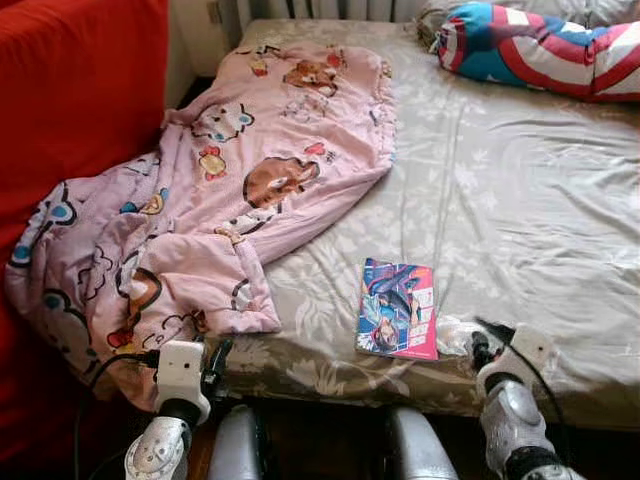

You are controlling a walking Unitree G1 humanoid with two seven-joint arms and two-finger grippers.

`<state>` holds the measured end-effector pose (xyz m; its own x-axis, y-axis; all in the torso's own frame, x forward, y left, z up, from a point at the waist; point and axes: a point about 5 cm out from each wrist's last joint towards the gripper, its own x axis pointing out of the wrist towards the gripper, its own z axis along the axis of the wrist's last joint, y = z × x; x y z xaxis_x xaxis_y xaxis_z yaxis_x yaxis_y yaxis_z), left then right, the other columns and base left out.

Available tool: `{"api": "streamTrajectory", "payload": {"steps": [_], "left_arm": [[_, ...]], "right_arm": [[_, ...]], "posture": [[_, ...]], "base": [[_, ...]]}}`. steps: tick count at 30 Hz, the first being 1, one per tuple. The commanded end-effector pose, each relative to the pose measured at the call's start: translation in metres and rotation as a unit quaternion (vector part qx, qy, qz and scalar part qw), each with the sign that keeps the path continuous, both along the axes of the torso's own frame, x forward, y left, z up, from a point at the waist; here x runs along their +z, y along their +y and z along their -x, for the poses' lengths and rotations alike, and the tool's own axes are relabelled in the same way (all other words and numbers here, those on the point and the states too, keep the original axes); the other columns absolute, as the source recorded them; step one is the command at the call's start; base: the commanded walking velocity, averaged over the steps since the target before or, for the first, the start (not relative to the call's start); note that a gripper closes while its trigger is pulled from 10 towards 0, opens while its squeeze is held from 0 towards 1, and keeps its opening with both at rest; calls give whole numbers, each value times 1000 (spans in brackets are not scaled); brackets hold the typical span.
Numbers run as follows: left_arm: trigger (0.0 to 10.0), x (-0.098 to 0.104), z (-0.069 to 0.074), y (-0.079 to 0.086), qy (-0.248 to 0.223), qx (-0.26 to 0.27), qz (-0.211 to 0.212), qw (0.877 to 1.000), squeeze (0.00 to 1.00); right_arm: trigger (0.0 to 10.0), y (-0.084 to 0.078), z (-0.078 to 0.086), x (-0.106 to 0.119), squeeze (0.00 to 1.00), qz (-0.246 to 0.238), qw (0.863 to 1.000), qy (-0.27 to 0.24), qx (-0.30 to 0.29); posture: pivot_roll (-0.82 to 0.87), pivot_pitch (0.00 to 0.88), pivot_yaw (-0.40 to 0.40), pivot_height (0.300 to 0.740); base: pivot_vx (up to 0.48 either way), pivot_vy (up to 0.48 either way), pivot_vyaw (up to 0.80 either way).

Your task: Clean up the room

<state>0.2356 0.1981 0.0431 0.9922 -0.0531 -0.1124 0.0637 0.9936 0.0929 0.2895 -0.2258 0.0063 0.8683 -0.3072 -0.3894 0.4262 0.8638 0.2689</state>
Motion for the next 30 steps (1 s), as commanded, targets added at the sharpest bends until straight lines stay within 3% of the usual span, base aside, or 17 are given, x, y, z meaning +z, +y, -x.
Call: {"api": "streamTrajectory", "payload": {"steps": [1, 5, 10, 11, 12, 16, 17, 18, 30], "left_arm": [[10000, -2, 4, -1, 10, -3, -1, 1000, 0], [10000, 0, 6, -1, 9, -4, -1, 1000, 0], [10000, 0, 9, 0, 11, -4, -3, 1000, 0], [10000, 0, 11, 0, 13, -6, -5, 1000, 0], [10000, 0, 12, 0, 13, -6, -5, 1000, 0], [10000, 1, 14, 0, 15, -7, -6, 1000, 0], [10000, 1, 16, 0, 18, -8, -7, 1000, 0], [10000, 1, 17, 0, 19, -8, -7, 1000, 0], [10000, 4, 32, 1, 29, -5, -11, 1000, 0]], "right_arm": [[10000, 1, 5, -6, 0, -17, 1000, 11, -3], [10000, 7, 6, -11, 0, -75, 997, 11, -1], [10000, 7, 6, -12, 0, -83, 996, 13, -8], [10000, 7, 5, -11, 843, -84, 996, 13, -10], [10000, 7, 5, -11, 1000, -89, 996, 10, -11], [10000, 8, 3, -9, 1000, -93, 996, 8, -9], [10000, 8, 3, -10, 424, -100, 995, 10, -9], [10000, 8, 2, -10, 0, -102, 995, 11, -8], [10000, 5, -2, -7, 0, -127, 992, 10, -26]], "posture": [[-38, 199, 22, 602], [-19, 206, 25, 602], [-15, 213, 29, 602], [-11, 217, 31, 602], [-9, 221, 31, 602], [-4, 234, 34, 602], [-1, 240, 35, 602], [1, 243, 34, 602], [37, 278, 30, 602]], "base": [[0, 0, 0], [0, 0, 0], [0, 0, 0], [0, 0, 0], [0, 0, 0], [0, 0, 0], [0, 0, 0], [0, 0, 0], [0, 0, 0]]}}
